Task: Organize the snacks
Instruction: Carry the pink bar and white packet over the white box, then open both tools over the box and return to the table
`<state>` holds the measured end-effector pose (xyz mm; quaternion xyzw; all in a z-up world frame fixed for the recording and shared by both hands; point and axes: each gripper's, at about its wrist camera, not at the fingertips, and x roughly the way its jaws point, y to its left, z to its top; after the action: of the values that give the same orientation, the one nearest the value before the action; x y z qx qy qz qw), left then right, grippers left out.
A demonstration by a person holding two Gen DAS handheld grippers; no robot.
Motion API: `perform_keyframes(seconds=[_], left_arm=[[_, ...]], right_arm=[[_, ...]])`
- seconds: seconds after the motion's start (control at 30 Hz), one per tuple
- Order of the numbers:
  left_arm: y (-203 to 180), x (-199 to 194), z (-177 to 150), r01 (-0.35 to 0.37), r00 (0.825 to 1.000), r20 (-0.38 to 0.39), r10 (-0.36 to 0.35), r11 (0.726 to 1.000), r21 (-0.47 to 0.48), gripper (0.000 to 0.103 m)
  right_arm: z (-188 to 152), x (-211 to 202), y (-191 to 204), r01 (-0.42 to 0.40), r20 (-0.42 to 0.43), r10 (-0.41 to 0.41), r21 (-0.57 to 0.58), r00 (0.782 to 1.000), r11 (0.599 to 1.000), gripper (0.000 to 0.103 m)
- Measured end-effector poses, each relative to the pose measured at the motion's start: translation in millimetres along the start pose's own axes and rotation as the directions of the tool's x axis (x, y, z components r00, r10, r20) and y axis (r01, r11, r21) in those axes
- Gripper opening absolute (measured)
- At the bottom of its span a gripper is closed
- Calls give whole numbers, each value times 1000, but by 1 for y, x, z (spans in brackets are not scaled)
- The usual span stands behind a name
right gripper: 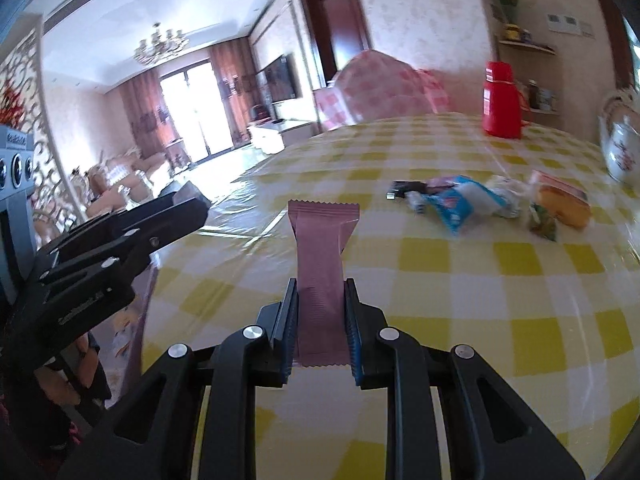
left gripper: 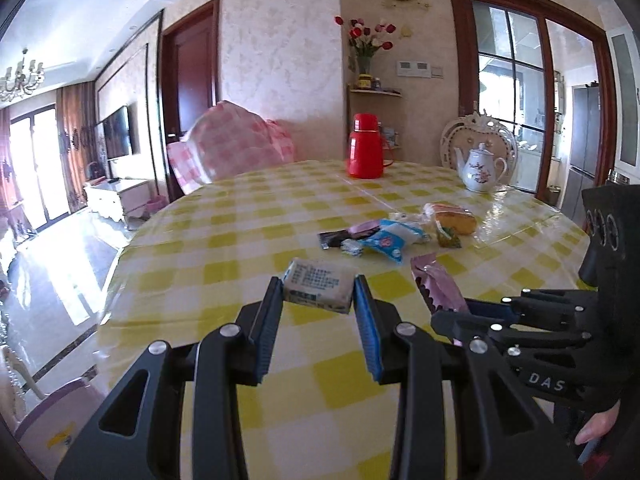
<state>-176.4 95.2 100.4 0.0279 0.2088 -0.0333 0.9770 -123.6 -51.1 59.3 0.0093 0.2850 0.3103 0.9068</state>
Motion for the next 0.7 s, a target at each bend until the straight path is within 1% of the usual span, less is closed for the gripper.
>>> perform_keyframes(seconds=[0.2,0.37,0.6,0.7], left_arm=[[39,-27,-18,-69,998,-8,69,997,-26,36],[76,-45,-34,-133,991,-22,132,989,-61,36],[115,-61,-49,-195,981,-38,192,977,-90,36],[131,-65,-54,-224,974,-59,219,970,-93,36]], right_arm=[[-1,3,52,-63,-20,62,-94,998,994,22],[-7,10,100,-120,-51,113,-176,992,977,22],[-20,22,156,-198,-110,173,-277,979,940,22],[-27,26,179,-233,-143,196,-316,970,920,22]])
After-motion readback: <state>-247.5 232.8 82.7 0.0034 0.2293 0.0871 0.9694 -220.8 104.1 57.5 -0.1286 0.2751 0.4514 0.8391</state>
